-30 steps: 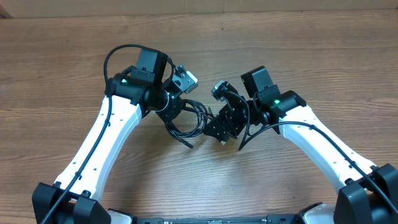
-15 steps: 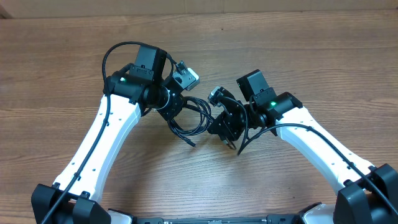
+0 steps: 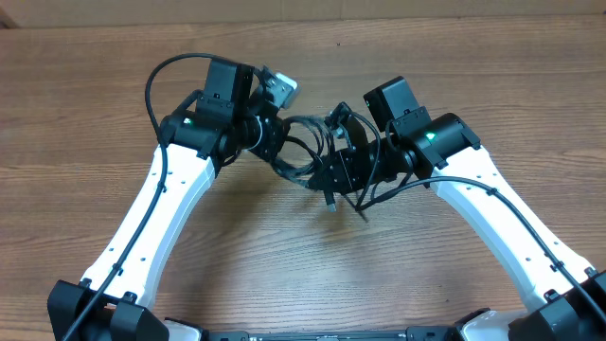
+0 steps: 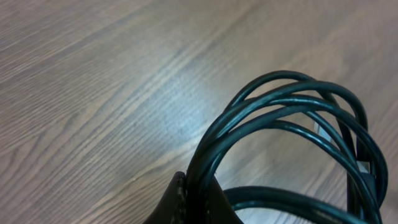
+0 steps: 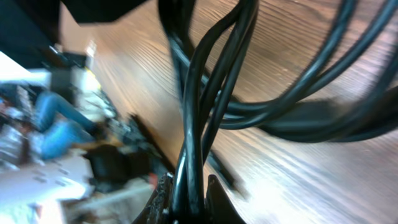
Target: Untangle cables
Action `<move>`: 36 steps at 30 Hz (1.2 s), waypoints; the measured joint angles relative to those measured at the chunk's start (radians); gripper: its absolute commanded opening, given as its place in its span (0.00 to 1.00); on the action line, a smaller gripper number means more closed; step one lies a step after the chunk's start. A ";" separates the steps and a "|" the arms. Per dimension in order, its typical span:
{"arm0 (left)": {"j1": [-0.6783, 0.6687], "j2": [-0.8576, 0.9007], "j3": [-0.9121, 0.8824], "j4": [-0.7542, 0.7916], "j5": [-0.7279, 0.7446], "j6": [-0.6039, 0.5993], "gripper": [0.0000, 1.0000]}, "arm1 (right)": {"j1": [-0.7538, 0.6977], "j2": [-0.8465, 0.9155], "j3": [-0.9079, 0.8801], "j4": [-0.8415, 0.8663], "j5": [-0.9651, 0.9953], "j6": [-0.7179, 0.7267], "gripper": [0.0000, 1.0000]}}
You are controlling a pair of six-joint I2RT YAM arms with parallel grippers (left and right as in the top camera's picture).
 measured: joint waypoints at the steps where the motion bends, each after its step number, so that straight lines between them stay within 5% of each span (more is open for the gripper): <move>1: 0.000 0.000 0.000 0.010 -0.002 -0.030 0.04 | 0.000 0.000 0.000 0.023 -0.020 0.064 0.04; 7: 0.001 0.000 0.000 0.042 -0.026 -0.201 0.04 | 0.000 0.000 0.000 0.200 -0.051 0.321 0.04; 14: -0.010 0.000 0.000 0.039 -0.029 -0.259 0.04 | 0.000 0.000 0.000 0.229 0.096 0.604 0.04; 36: -0.019 0.000 0.000 0.160 0.346 -0.308 0.04 | 0.000 0.060 0.000 0.272 0.419 0.896 0.04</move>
